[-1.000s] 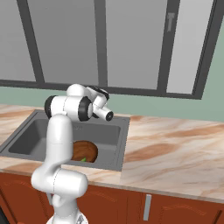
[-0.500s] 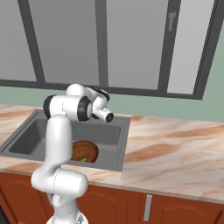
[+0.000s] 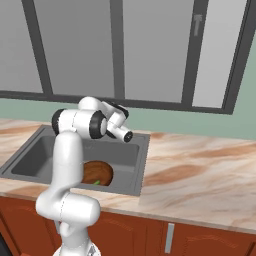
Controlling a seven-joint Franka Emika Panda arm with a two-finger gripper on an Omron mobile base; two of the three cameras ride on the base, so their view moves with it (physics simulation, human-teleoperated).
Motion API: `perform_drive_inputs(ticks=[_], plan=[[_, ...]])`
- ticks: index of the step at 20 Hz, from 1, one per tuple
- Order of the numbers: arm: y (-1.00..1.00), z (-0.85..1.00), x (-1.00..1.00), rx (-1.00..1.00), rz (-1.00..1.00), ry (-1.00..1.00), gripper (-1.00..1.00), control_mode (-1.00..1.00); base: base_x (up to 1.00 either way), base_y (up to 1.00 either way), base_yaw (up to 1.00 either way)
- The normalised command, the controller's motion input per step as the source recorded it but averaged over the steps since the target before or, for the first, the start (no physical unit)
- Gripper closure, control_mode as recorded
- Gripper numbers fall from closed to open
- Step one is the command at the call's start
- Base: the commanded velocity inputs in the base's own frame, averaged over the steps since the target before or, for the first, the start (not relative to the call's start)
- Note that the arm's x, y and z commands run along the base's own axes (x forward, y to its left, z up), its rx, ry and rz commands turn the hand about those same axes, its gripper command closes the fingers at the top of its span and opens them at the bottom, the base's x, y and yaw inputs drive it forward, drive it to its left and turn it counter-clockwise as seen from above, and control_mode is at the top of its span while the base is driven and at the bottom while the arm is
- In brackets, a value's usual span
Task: Pick the lemon wedge from the cabinet and place it in the bowl. Then pick the bowl and place it in the sink. Then turn on the sink facuet.
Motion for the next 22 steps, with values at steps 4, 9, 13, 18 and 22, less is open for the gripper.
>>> perform_drive_inputs(ticks=[4,9,13,18,22], plan=[[-0.84,-0.17,0.08,0.17,-0.02,0.18,1.0,-1.0,0.0,0.0,0.0],[-0.86,-0.23,0.04,0.16,-0.01,0.17,1.0,-1.0,0.0,0.0,0.0],[-0.79,-0.28,0.09,0.14,-0.02,0.18,1.0,-1.0,0.0,0.0,0.0],[-0.76,-0.4,0.03,0.12,-0.02,0.18,1.0,-1.0,0.0,0.0,0.0],[-0.72,-0.47,0.0,0.1,0.0,0.17,1.0,-1.0,0.0,0.0,0.0]])
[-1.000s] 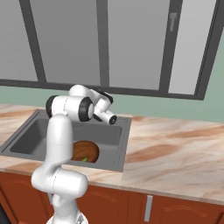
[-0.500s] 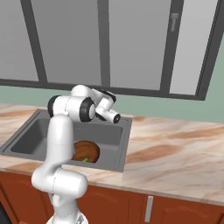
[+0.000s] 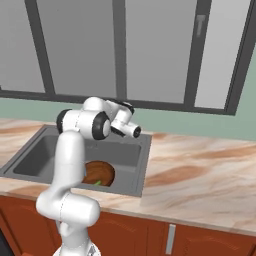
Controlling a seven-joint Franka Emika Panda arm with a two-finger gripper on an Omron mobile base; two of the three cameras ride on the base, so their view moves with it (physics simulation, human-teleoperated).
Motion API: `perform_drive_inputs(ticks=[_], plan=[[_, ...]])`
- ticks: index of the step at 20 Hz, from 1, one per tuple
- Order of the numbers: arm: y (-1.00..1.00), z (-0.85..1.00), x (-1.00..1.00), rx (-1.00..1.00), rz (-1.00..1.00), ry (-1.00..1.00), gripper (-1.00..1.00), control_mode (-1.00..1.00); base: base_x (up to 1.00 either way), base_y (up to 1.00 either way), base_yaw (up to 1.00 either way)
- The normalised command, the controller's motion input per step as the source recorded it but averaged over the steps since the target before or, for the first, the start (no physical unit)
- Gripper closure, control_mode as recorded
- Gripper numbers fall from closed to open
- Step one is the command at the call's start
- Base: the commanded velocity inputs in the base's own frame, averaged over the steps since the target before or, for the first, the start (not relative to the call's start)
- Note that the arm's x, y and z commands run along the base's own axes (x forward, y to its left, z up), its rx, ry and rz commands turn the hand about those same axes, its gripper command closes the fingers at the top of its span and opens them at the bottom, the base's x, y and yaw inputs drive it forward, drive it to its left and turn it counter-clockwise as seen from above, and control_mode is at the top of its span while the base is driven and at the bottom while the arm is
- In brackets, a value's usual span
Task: Pick the lemon wedge from the cabinet and place it in the bowl. Then pick the bowl and place it in the sink. Then turn on the sink facuet.
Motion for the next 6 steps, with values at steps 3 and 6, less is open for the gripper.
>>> perform_drive_inputs(ticks=[3,6], plan=[[-0.56,-0.4,0.0,0.09,0.0,0.11,1.0,-1.0,0.0,0.0,0.0],[-0.4,-0.24,0.0,0.12,0.0,0.05,1.0,-1.0,0.0,0.0,0.0]])
